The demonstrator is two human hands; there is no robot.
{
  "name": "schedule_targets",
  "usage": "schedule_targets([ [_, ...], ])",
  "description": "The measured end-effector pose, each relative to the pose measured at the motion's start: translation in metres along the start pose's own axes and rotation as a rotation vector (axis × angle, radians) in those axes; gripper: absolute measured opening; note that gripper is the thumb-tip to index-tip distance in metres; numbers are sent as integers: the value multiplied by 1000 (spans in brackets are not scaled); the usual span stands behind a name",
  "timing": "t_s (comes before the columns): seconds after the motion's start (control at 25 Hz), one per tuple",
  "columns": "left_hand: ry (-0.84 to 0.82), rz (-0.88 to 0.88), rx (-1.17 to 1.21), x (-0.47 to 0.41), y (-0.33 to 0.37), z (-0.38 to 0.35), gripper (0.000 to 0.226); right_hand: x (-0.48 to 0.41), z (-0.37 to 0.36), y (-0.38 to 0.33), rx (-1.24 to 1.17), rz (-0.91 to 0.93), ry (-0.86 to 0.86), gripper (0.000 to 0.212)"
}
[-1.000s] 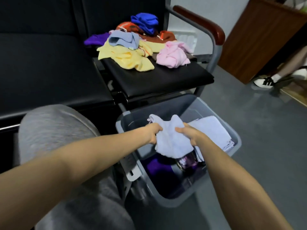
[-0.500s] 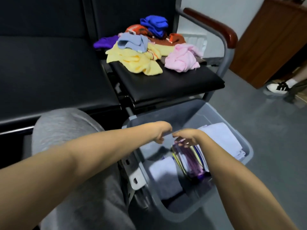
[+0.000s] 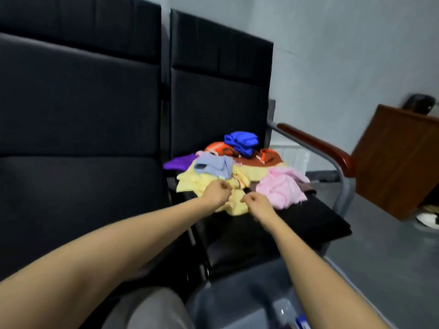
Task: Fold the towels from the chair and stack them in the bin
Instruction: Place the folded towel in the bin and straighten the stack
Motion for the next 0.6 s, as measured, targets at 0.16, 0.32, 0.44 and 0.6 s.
schedule_targets([
  [0.16,85,-68,-287,-59,-3,40,21,-67,-19,-22,4,12,9,8],
  [0.32,106,-114,-473,-119,-6,44,31,-119,-34,-38,75,51,3,37],
  [0.44,204,-128,-624,-158,2,31,45,-138,-40,-32,368,99,16,63],
  [0.6,177,-145,-699,-210,3,17,73,-145,-66,-4,462,113,22,62],
])
Point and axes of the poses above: each hand's wrist, its own x-axis away from the middle knuckle, its own z-axis out of the back of the hand, y = z × x, the point moved 5 cm from there along -x, towards the middle knuckle, and after that the axes turned 2 degrees about -z, right-handed, at the moved point
